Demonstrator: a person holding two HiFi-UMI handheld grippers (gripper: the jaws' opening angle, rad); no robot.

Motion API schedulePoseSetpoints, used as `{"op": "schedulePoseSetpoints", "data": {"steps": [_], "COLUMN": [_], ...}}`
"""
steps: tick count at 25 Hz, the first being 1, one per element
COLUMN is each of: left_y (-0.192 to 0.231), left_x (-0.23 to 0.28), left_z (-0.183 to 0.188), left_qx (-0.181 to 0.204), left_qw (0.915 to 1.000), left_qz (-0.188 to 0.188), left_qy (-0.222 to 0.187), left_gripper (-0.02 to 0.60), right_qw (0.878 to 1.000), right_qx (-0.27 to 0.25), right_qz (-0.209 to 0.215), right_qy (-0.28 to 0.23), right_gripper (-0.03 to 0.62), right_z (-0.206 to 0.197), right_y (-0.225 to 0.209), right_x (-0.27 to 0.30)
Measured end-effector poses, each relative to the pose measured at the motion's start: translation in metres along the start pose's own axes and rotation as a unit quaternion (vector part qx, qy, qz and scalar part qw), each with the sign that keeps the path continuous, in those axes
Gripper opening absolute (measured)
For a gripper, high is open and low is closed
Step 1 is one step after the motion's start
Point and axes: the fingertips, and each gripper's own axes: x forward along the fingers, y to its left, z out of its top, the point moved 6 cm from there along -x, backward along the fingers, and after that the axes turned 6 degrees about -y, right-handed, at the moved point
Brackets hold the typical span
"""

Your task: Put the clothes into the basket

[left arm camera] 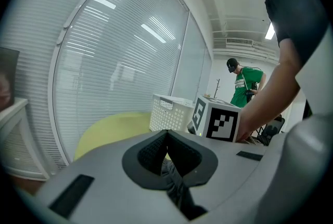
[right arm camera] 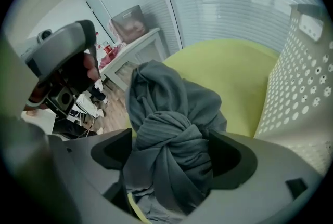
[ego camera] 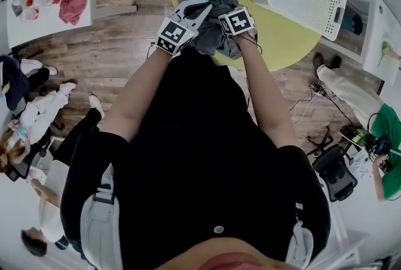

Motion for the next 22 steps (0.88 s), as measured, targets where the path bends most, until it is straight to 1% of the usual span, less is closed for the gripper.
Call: {"op": "schedulePoseSetpoints", "data": {"steps": [3,8,10,11,14,16,20,22], "left_y": [0.0,0.0,0.0,0.001,0.003,0.005,0.006,0.006], "left_x": [0.001,0.002,0.003,0.003,0.003,0.002,0.0,-0.003], "left_z": [0.0,-0.004,-0.004,-0.005,-0.008,-0.011,-0.005,-0.011], "left_qx": [-0.002,-0.007,-0.005,-0.005,-0.004,-0.004,-0.001,-0.003], "left_qw": [1.0,0.9999,0.9999,0.9999,0.9998,0.9998,0.9996,0.9996], "left_qz": [0.002,0.013,0.014,0.014,0.017,0.021,0.027,0.026], "left_qy": [-0.006,-0.001,0.0,0.001,0.005,0.007,-0.002,0.011], "left_gripper": [0.008,0.008,0.008,0.008,0.008,0.008,0.008,0.008], "right_qw": [1.0,0.998,0.997,0.996,0.997,0.997,0.997,0.997], "right_qx": [0.0,-0.022,-0.017,-0.017,-0.036,-0.044,-0.052,-0.051], "right_qz": [-0.003,-0.012,-0.009,-0.008,-0.015,-0.013,-0.01,-0.005], "right_qy": [0.022,0.06,0.081,0.083,0.064,0.062,0.054,0.054], "right_gripper": [0.44,0.448,0.451,0.453,0.453,0.452,0.451,0.449], "right_z": [-0.006,-0.013,-0.018,-0.019,-0.014,-0.014,-0.014,-0.016], "right_y": [-0.002,-0.003,-0.001,-0.001,-0.003,-0.002,-0.004,-0.004], "right_x": [0.012,0.029,0.034,0.035,0.04,0.041,0.047,0.048]}}
